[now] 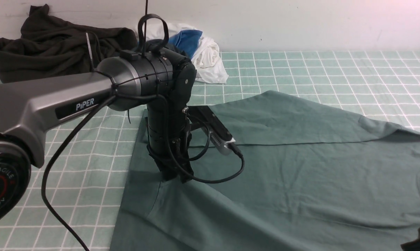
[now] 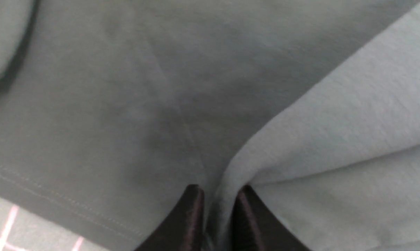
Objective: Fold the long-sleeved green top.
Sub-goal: Use the left arm to drag and place the cuff at the centered position on the left edge of the fabric, then use the left arm to clamp the cuff farthest from it
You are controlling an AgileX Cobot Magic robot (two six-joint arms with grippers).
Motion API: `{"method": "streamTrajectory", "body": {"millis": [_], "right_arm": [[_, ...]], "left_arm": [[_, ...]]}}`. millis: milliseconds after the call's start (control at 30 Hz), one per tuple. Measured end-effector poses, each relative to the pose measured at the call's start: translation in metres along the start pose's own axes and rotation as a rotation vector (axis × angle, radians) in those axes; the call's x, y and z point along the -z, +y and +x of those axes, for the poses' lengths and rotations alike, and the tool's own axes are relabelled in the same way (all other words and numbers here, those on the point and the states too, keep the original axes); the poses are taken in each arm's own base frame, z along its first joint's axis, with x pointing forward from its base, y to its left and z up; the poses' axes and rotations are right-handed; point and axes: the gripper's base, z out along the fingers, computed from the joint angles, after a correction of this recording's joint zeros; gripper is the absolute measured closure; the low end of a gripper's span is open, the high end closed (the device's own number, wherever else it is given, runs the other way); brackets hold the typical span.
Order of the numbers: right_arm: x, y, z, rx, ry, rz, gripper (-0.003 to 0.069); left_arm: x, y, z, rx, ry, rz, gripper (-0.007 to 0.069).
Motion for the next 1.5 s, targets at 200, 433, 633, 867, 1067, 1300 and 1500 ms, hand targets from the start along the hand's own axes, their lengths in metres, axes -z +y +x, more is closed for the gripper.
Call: {"method": "streamTrajectory", "body": {"millis": [200,433,633,867,1067,1300,1500], "right_arm": [[0.001,0.000,-0.003,0.001,-0.023,-0.003,0.0417],[0.022,0.000,-0.026,-0.007,-0.122,-0.009,0.0417],[0.044,0.000,-0.045,-0.012,-0.213,-0.015,0.0417],[0.047,-0.001,-0.046,-0.009,-0.206,-0.013,0.0417],[0.046,-0.001,-0.044,-0.009,-0.188,-0.011,0.0417],[0.046,-0.001,-0.044,-0.009,-0.185,-0.011,0.0417],[0.046,-0.001,-0.044,-0.008,-0.182,-0.011,0.0417]], "left_arm": [[0.012,0.026,0.005,0.149,-0.042,-0.028,0.0283],[0.026,0.073,0.013,0.439,-0.187,-0.013,0.0193],[0.011,0.112,0.013,0.602,-0.309,0.065,0.0193],[-0.033,0.130,0.000,0.656,-0.324,0.105,0.0193],[-0.045,0.129,0.000,0.658,-0.287,0.130,0.0214],[-0.046,0.125,0.004,0.649,-0.228,0.161,0.0447],[-0.046,0.123,0.006,0.644,-0.203,0.176,0.0613]]}}
